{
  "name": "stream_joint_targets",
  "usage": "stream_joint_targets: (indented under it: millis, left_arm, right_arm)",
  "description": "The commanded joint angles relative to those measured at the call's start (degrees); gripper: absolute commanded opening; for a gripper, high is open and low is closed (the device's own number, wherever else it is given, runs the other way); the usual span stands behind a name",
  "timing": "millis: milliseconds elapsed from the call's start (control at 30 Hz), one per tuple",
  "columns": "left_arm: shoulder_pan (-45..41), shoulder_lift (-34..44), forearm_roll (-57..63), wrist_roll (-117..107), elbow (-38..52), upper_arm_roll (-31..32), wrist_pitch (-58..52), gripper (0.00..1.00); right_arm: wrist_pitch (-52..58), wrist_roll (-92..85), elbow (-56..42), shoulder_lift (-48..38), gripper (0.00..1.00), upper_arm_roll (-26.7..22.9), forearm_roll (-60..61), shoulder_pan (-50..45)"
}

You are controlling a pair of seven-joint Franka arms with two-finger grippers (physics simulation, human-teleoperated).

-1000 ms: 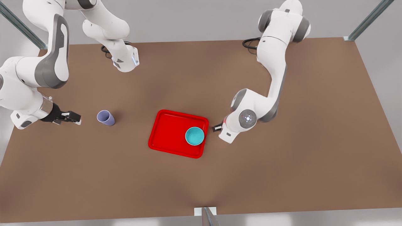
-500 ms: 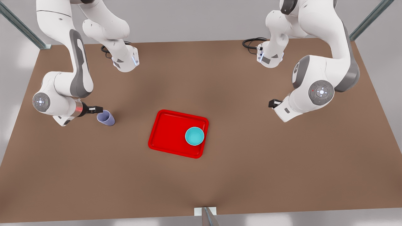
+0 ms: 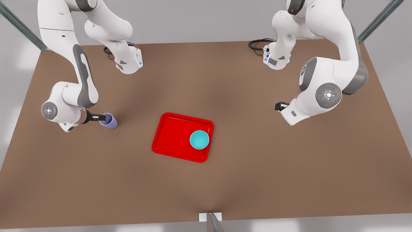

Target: Place the bowl on the tray with the left arm and the cup on the tray with the right arm

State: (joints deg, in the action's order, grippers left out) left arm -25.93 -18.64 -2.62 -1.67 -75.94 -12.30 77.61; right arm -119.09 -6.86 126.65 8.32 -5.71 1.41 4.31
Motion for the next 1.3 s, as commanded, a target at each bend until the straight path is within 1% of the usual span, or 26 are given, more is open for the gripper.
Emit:
stream_joint_targets:
  millis: [0, 267, 400, 433, 467, 500, 533, 567, 1267]
  left_arm:
    - [0.00, 0.00, -0.02, 0.00, -0.09, 0.00, 0.00, 1.00]
    - [0.00, -0.08, -0.28, 0.00, -0.26, 0.08, 0.00, 1.00]
    - [0.00, -0.35, -0.28, -0.09, -0.26, 0.08, -0.09, 1.00]
    - [0.00, -0.43, -0.28, -0.09, -0.26, 0.08, -0.09, 1.00]
    - [0.00, -0.43, -0.28, -0.09, -0.18, 0.08, -0.09, 1.00]
    - [0.00, -0.43, -0.28, -0.18, -0.18, 0.08, -0.09, 1.00]
    - [0.00, -0.43, -0.28, -0.09, -0.18, 0.08, -0.09, 1.00]
    - [0.00, -0.43, -0.28, -0.18, -0.18, 0.08, -0.09, 1.00]
    - [-0.17, -0.35, -0.28, -0.18, 0.00, 0.17, -0.79, 1.00]
  right_arm:
    - [-0.17, 0.00, 0.00, 0.12, 1.00, 0.00, 0.00, 0.08]
    - [-4.30, -0.09, 1.14, 3.10, 1.00, 0.00, 0.00, 0.52]
    - [-7.99, -0.26, 4.13, 3.11, 0.99, 0.00, 0.00, 0.96]
    - [-8.69, -0.26, 4.74, 3.19, 0.86, 0.00, 0.00, 0.96]
    - [-10.10, -0.26, 5.62, 3.19, 0.64, 0.00, 0.00, 0.96]
    - [-10.46, -0.26, 5.62, 3.63, 0.39, 0.00, 0.00, 0.96]
    - [-10.54, -0.26, 5.54, 3.90, 0.24, 0.00, 0.00, 0.96]
    - [-10.54, -0.18, 5.45, 3.90, 0.21, 0.00, 0.00, 0.96]
    - [-10.90, -0.09, 5.54, 3.55, 0.21, 0.61, 0.00, 1.58]
